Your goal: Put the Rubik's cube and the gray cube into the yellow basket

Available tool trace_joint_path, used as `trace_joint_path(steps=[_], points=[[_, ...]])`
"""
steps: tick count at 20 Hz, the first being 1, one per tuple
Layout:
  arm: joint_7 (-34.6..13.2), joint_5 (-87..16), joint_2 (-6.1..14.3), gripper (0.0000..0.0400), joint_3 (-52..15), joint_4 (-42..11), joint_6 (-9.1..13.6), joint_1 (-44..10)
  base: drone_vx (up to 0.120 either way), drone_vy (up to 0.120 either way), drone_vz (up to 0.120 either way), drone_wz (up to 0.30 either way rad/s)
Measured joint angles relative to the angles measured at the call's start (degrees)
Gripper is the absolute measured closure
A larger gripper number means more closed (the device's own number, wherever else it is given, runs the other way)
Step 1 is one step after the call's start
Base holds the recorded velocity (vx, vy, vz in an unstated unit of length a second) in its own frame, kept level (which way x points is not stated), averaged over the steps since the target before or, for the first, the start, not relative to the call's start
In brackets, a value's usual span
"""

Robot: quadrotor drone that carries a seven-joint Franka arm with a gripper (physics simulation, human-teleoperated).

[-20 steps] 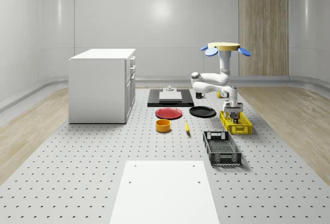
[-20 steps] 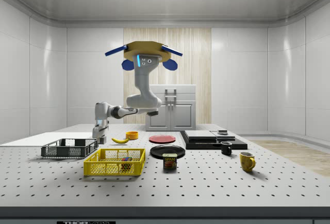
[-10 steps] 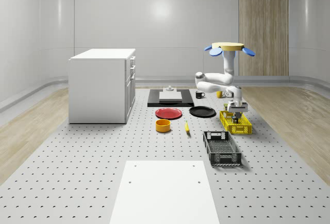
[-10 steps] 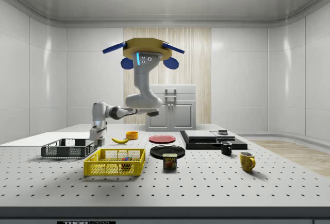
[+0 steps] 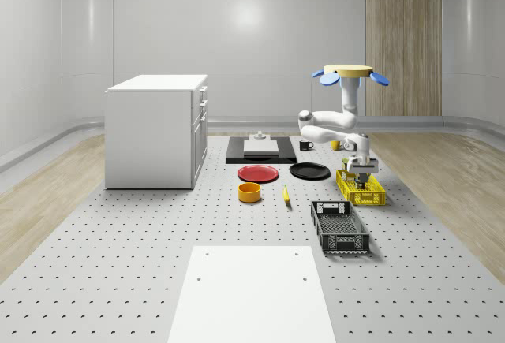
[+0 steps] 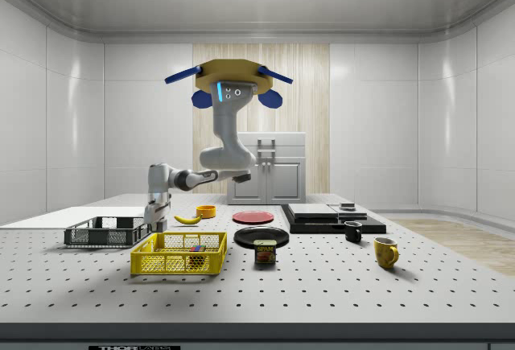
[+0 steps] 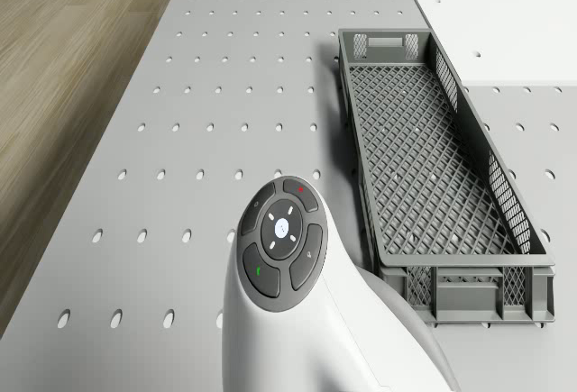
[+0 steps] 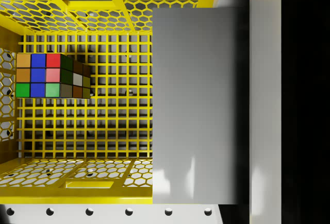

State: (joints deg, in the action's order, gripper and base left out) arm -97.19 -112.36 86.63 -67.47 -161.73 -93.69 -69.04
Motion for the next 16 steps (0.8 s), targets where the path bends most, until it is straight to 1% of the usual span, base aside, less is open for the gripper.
trace_joint_path(steps=[1, 7, 12, 14, 16], points=[[0.01, -0.78, -0.02, 0.0150, 0.83, 0.31, -0.34, -0.17, 0.000, 0.000, -0.040, 0.000], [0.12, -4.30, -0.41, 0.0150, 4.51, 1.83, -1.71, -0.91, 0.000, 0.000, -0.113, 0.000], [0.26, -6.94, -0.96, 0.0150, 7.22, 3.15, -2.65, -1.46, 0.000, 0.000, 0.000, 0.000], [0.34, -7.65, -1.20, 0.0091, 7.93, 3.51, -2.82, -1.57, 0.000, 0.000, 0.000, 0.000], [0.42, -7.65, -1.37, 0.0055, 7.86, 3.44, -2.60, -1.43, 0.000, 0.000, 0.000, 0.000]])
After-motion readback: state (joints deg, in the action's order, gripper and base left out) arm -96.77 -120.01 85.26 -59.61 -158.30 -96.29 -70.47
